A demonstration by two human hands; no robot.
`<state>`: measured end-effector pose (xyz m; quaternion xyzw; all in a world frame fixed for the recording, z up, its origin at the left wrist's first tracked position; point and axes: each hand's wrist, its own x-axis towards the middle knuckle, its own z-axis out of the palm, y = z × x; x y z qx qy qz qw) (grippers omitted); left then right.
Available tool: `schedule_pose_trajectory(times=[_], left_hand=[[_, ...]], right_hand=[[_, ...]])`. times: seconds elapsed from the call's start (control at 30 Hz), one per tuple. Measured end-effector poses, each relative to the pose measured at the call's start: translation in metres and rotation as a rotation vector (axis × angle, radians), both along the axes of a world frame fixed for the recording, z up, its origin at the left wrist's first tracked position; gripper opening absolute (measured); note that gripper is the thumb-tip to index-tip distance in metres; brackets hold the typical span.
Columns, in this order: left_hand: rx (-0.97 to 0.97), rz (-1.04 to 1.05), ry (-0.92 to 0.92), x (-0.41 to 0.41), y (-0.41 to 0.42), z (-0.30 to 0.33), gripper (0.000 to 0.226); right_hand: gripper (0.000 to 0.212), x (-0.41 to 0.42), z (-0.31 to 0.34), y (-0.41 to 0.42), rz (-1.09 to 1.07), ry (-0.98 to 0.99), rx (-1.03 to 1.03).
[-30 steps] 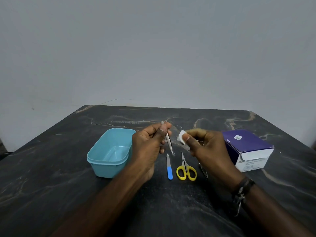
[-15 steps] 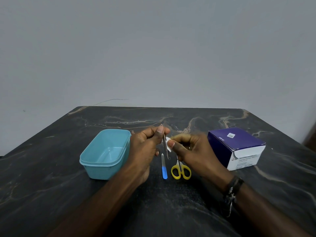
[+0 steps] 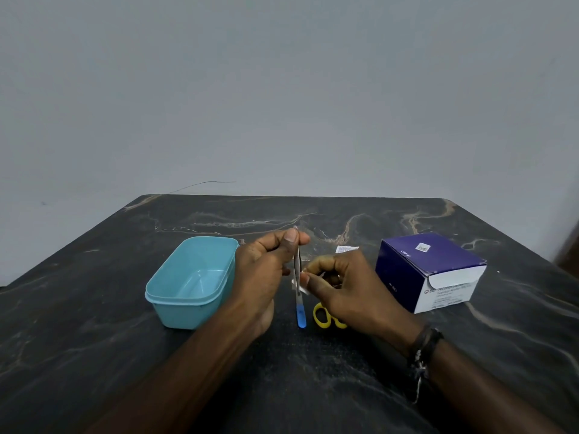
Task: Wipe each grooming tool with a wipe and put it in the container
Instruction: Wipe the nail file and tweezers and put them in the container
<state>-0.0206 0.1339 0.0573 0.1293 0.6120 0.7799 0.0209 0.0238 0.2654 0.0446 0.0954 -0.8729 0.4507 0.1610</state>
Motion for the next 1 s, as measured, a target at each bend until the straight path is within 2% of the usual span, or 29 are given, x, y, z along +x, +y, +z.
schedule_pose_trajectory(times=[0.27,0.5,0.77,1.0], left_hand=[[0.005,-0.069,0.001,0.0043,0.0042,-0.0019,0.023],[0.048,-0.011,-0.017,0.0011,0.0014,0.0005,0.025],[0.034,-0.104,0.003,0.0039,0.0051,-0.0031,0.022],[0.052,-0.029,-0.029,0.0002,0.0027,-0.0016,0.026]], right_hand=[[0.015,0.0006,0.0020,0.0004,-0.051,0.065,-0.119],[0.014,0.0009,-0.0005,0.0009,-0.002,-0.015,0.054],[0.014,0.0014,0.0028,0.0006,-0.059,0.085,-0.102],[0.014,0.0018,0.0008,0.0012,0.008,-0.039,0.056]])
